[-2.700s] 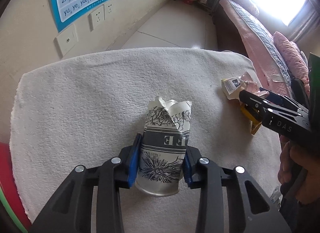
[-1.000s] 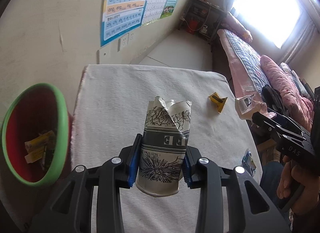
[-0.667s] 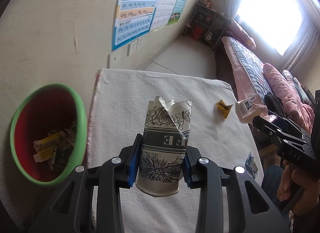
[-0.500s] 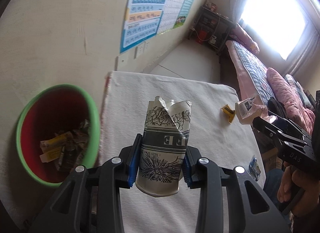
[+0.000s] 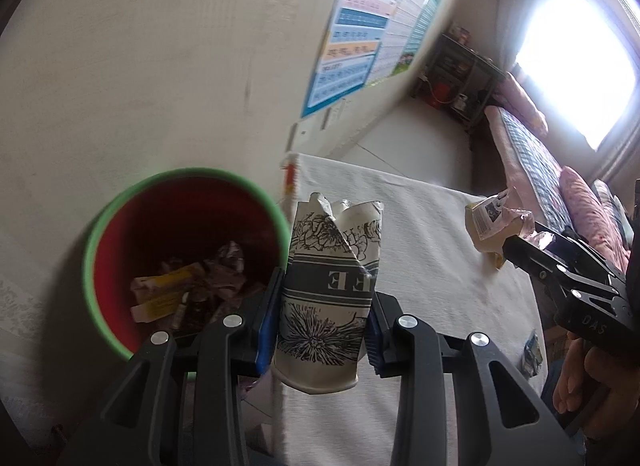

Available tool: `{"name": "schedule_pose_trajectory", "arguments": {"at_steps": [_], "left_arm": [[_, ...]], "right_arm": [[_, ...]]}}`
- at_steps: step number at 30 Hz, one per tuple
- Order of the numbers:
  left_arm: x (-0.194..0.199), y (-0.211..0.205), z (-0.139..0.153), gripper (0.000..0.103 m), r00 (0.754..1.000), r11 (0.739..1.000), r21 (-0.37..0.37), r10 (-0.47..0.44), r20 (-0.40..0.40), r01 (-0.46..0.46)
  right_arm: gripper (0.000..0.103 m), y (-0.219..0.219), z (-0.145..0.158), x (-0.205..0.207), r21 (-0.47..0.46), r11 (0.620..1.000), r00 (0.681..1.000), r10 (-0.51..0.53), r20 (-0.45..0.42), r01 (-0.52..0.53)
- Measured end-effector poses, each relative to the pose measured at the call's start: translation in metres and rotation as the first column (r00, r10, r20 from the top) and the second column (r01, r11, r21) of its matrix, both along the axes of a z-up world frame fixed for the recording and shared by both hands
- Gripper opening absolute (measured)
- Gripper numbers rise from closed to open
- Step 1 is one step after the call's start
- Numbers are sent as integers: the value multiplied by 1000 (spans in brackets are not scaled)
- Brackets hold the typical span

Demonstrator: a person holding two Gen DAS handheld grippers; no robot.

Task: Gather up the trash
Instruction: 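Carry both wrappers over the red bucket and open both grippers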

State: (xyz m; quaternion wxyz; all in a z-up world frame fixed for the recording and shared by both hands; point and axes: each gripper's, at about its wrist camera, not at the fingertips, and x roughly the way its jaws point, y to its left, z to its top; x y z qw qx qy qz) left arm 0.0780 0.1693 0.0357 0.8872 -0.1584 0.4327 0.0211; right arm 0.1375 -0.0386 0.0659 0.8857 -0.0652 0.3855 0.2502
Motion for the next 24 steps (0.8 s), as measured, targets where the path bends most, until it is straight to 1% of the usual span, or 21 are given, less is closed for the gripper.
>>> {"name": "schedule_pose_trajectory", "arguments": {"at_steps": [8,12,21,24], "left_arm": [[-11,42,-3,33,997,997,4,73,-2,-73],[-18,65,-6,33,994,994,-4,113,-4,-113],[-31,112,-18,33,985,985,-24,173,-16,-173],[-32,122,-23,33,982,982,-33,187,-21,-188]], "right_arm": [[72,46,-5,6,-3,998,998,63,-9,-63],[72,76,-11,8,-4,994,993,113,-18,-113],[72,141,-24,6,-20,974,974,223,-48,-225],[72,161,-30,6,-32,965,964,259,-57,-261]]}}
